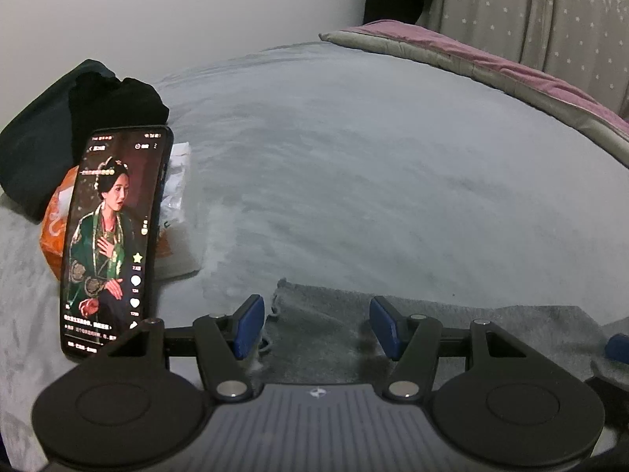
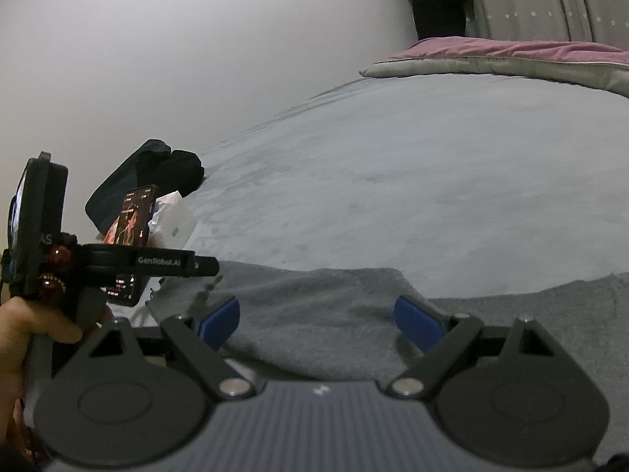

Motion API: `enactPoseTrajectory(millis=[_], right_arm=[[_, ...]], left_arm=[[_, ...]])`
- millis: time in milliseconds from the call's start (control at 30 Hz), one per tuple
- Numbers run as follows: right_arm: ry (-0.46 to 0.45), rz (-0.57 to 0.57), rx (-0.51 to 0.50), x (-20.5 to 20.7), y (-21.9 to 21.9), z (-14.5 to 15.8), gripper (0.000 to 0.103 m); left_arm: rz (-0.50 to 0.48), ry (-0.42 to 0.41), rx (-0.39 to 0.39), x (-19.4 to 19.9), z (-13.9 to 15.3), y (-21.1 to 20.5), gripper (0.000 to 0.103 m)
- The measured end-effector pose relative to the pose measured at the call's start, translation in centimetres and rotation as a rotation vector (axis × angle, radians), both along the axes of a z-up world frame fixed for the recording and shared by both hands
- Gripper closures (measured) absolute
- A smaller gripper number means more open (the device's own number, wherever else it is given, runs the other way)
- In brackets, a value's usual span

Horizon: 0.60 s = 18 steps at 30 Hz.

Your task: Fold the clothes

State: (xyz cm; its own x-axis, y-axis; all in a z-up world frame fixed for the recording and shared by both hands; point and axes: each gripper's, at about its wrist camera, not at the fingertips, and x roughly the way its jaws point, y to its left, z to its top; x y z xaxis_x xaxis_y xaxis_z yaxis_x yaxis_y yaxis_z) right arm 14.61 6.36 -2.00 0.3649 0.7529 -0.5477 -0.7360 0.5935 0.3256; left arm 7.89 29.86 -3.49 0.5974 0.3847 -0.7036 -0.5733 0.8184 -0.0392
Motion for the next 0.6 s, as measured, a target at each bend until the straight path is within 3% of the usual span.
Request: enactPoseTrajectory(millis=[600], right_arm=[[-0.013, 0.040, -0.007, -0.36, 0.01, 0.30, 0.013]], left_arm=[[-0.013, 0.030, 0.006, 0.13, -0.21, 0.03, 0.044]])
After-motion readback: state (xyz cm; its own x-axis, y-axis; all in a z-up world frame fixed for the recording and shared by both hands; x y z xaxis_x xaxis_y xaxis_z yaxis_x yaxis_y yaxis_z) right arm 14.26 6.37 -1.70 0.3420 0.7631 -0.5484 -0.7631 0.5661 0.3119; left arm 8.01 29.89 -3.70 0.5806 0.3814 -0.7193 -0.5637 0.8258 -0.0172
